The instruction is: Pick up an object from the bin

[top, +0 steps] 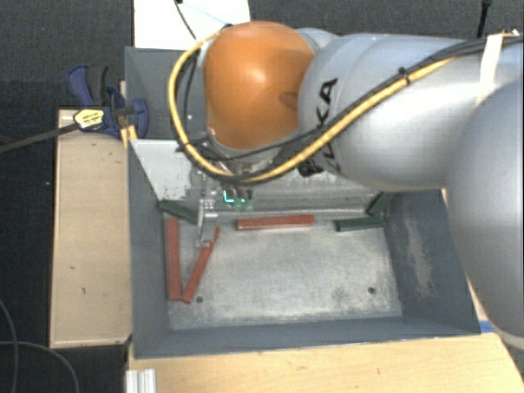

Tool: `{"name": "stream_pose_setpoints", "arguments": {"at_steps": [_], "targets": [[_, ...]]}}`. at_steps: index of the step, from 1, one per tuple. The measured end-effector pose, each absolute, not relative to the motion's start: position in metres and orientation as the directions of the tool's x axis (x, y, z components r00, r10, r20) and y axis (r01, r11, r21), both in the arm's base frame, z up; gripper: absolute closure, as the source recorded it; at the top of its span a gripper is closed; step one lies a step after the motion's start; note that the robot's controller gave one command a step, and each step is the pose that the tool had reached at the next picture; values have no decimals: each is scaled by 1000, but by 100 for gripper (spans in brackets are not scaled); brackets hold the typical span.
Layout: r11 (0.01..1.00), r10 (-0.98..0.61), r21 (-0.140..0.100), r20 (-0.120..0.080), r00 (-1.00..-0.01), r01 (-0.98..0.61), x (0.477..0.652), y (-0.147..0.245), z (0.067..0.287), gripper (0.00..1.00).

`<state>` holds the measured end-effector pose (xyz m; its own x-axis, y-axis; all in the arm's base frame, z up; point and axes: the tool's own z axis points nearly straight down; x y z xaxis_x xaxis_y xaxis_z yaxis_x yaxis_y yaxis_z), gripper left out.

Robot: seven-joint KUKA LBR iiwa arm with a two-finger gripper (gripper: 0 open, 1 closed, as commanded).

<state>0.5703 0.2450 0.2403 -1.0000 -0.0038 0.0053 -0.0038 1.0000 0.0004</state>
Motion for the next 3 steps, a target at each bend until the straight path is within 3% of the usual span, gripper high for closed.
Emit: {"name": "stream_pose_setpoints", "arguments": {"at_steps": [1,2,3], "targets": [[912,-411,1,5,-912,-411,522,224,67,0],[841,-541,-3,-6,-841,-541,578,189,79,0],[843,-538,1,-4,-843,-538,577,191,78,100]]}}
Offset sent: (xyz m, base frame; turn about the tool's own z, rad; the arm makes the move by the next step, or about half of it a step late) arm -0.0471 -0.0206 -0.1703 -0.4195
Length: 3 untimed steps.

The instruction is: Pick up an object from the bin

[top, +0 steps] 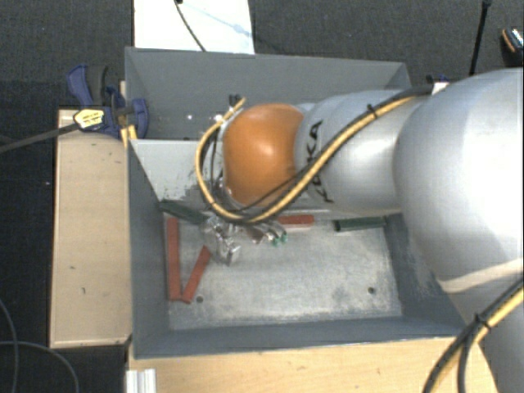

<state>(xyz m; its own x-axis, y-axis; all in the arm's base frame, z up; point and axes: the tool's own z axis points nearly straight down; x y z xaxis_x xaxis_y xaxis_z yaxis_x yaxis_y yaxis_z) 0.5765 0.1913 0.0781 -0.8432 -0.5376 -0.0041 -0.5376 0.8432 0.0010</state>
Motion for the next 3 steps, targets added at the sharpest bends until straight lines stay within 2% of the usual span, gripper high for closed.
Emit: {"name": "stream_pose_setpoints", "arguments": {"at_steps": [1,2,3], "targets": [[845,-535,1,-3,-845,-535,576,191,78,0],[387,-922,-2,-7,-387,-922,569,224,71,0],[395,-919,0,-5,-395,-919,569,223,71,100]]}}
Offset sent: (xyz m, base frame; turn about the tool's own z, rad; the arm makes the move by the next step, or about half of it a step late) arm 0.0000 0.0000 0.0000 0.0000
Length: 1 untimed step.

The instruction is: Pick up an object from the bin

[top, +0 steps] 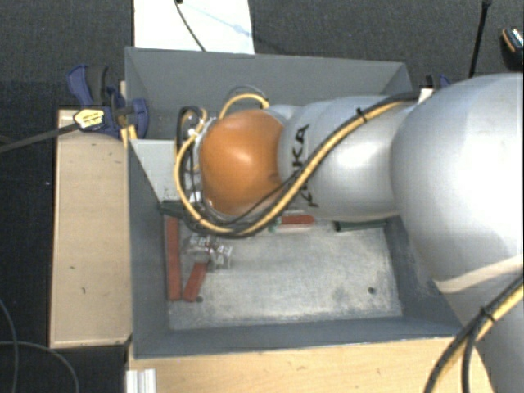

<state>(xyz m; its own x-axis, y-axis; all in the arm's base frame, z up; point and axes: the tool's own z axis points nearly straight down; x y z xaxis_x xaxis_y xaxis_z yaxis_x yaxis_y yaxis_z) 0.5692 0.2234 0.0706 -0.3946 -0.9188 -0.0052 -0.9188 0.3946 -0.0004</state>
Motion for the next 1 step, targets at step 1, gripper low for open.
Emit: {"name": "stream_pose_setpoints", "arguments": {"at_steps": [1], "targets": [[438,-899,-8,-10,-438,-899,570,219,237,100]]}}
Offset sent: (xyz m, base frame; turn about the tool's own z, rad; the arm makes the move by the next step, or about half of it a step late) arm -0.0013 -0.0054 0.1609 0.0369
